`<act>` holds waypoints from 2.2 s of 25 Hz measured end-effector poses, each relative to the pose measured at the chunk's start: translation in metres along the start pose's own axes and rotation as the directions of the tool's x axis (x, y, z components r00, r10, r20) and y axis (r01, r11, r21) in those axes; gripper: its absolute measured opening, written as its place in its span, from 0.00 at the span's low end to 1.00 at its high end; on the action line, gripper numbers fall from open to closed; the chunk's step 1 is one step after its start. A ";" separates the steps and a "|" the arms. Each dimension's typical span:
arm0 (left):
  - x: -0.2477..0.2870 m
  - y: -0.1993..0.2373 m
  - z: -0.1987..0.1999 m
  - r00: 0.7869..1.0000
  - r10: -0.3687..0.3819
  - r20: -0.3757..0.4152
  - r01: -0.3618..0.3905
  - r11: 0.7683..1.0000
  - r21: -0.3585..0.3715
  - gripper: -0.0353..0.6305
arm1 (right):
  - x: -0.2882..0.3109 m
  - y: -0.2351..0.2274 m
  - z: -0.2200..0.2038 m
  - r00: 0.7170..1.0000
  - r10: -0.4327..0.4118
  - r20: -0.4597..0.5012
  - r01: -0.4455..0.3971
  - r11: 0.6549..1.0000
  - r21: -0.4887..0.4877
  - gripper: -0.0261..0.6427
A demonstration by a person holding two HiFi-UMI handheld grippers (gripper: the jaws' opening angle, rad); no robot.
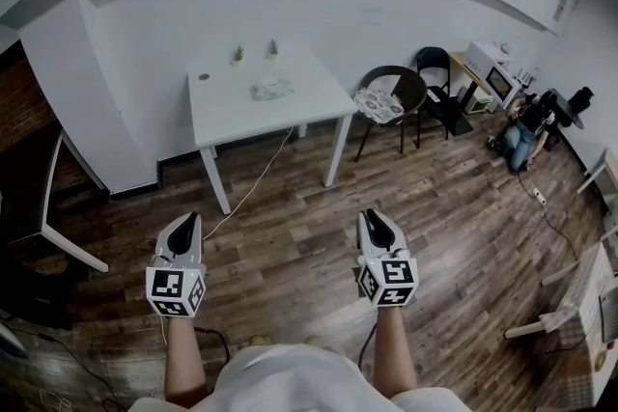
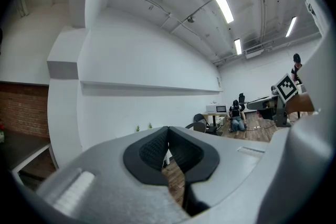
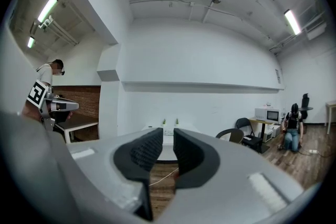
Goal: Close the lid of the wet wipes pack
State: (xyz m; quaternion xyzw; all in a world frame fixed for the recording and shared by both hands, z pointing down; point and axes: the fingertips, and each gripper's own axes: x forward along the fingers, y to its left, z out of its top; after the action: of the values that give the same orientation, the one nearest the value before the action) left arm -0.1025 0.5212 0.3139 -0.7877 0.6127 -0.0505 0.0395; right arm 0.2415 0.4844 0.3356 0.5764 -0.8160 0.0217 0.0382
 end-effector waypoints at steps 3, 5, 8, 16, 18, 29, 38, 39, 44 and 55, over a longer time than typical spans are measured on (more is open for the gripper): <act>0.000 0.000 0.000 1.000 -0.005 -0.002 0.005 1.000 0.001 0.06 | 0.001 0.001 0.000 1.000 -0.001 -0.004 0.001 1.000 0.001 0.15; 0.000 0.000 -0.001 1.000 -0.010 -0.003 0.010 1.000 0.003 0.06 | 0.001 0.002 -0.001 1.000 -0.001 -0.006 0.001 1.000 0.002 0.15; 0.002 0.003 -0.002 1.000 -0.016 -0.005 0.016 1.000 0.005 0.06 | 0.004 0.007 -0.002 1.000 0.002 -0.012 -0.002 1.000 0.000 0.18; 0.005 0.022 -0.006 1.000 -0.031 -0.002 0.031 1.000 -0.002 0.06 | 0.015 0.022 -0.001 1.000 -0.009 -0.010 0.009 1.000 0.009 0.18; 0.005 0.028 -0.009 0.999 -0.035 -0.003 0.035 0.999 -0.004 0.07 | 0.017 0.026 -0.002 1.000 -0.015 -0.006 0.015 1.000 0.020 0.18; 0.007 0.061 -0.024 0.998 -0.069 -0.009 0.069 0.998 -0.006 0.06 | 0.028 0.060 -0.016 0.999 -0.043 -0.026 0.044 0.998 0.033 0.18; 0.051 0.067 -0.038 0.995 -0.094 -0.025 0.093 0.995 -0.023 0.06 | 0.066 0.046 -0.017 0.998 -0.052 -0.033 0.054 0.997 0.059 0.18; 0.059 0.067 -0.039 0.995 -0.095 -0.027 0.094 0.995 -0.023 0.06 | 0.074 0.043 -0.017 0.998 -0.050 -0.035 0.053 0.997 0.062 0.18; 0.112 0.072 -0.048 0.996 -0.082 -0.035 0.081 0.996 -0.034 0.07 | 0.125 0.019 -0.022 0.998 -0.037 -0.044 0.039 0.998 0.055 0.18; 0.252 0.086 -0.055 0.996 -0.037 -0.084 0.033 0.998 -0.045 0.06 | 0.262 -0.051 -0.026 0.997 0.013 -0.076 -0.007 0.997 0.071 0.18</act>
State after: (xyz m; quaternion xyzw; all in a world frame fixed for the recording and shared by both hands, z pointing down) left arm -0.1308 0.2558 0.3653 -0.7961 0.6009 -0.0713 -0.0049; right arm 0.2032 0.2235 0.3837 0.5720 -0.8155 0.0729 0.0487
